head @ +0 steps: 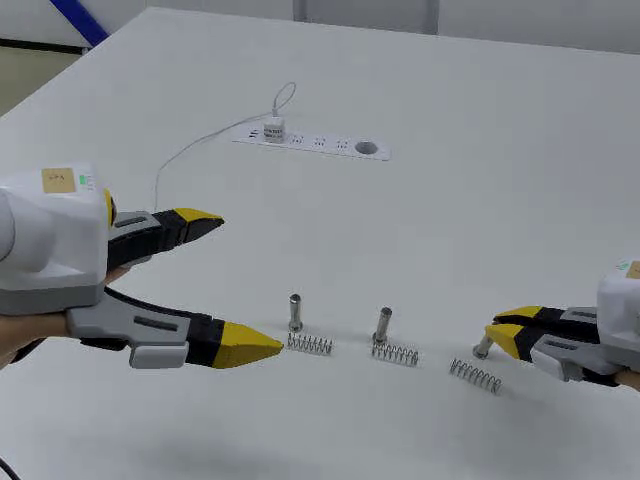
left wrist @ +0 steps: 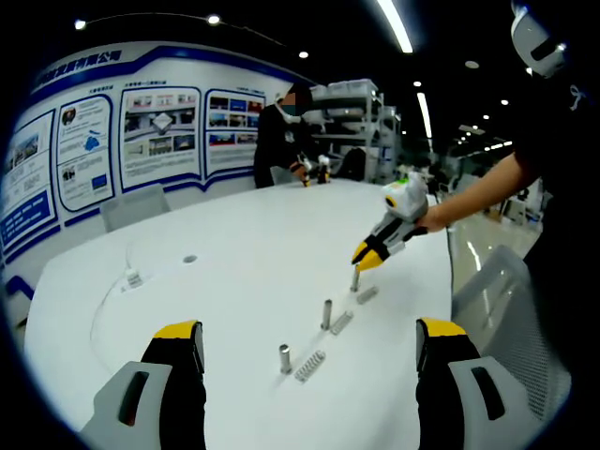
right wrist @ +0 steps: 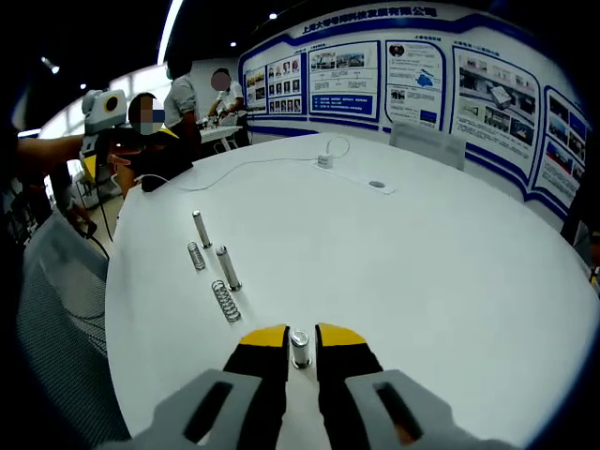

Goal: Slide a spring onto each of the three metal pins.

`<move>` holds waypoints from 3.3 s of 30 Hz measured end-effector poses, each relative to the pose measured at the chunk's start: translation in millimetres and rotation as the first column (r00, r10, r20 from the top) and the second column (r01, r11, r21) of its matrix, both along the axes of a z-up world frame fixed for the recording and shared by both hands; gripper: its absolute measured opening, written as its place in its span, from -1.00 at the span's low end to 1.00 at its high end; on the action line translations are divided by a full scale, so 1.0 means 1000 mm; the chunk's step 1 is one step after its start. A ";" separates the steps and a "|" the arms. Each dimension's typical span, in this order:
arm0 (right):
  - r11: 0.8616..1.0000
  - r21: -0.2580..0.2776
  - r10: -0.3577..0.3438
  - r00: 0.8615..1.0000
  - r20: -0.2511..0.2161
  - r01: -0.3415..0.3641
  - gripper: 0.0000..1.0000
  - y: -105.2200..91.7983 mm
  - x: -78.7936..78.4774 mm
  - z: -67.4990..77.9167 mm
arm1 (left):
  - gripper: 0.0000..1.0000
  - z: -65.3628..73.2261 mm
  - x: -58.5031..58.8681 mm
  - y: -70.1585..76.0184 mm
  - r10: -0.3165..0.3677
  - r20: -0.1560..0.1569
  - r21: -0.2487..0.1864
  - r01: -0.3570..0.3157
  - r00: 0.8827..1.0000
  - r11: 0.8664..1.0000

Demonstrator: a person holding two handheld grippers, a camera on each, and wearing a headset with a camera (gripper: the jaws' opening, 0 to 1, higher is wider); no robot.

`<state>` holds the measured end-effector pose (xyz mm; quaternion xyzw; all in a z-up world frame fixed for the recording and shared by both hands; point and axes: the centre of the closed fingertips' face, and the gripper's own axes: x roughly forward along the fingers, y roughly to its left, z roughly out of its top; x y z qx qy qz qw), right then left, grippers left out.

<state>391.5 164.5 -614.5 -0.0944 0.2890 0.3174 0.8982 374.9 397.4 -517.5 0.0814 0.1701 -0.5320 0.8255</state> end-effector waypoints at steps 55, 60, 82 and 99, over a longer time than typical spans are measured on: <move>0.973 -0.126 0.172 0.969 -0.175 -0.195 -0.79 0.011 -0.045 -0.045 | 0.89 -0.017 -0.008 -0.006 -0.017 -0.037 0.013 0.018 0.999 1.000; 0.972 -0.127 0.178 0.972 -0.154 -0.198 -0.79 0.013 -0.044 -0.032 | 0.86 -0.015 -0.011 -0.014 -0.036 -0.036 -0.001 0.036 0.999 0.999; 0.922 -0.159 0.353 0.935 -0.027 -0.353 -0.79 0.062 -0.056 0.049 | 0.53 0.007 -0.034 -0.069 -0.197 -0.005 -0.090 0.196 0.980 0.977; 0.854 -0.216 0.486 0.874 0.008 -0.473 -0.79 0.097 -0.069 0.072 | 0.29 0.002 -0.052 -0.096 -0.313 0.001 -0.068 0.312 0.950 0.948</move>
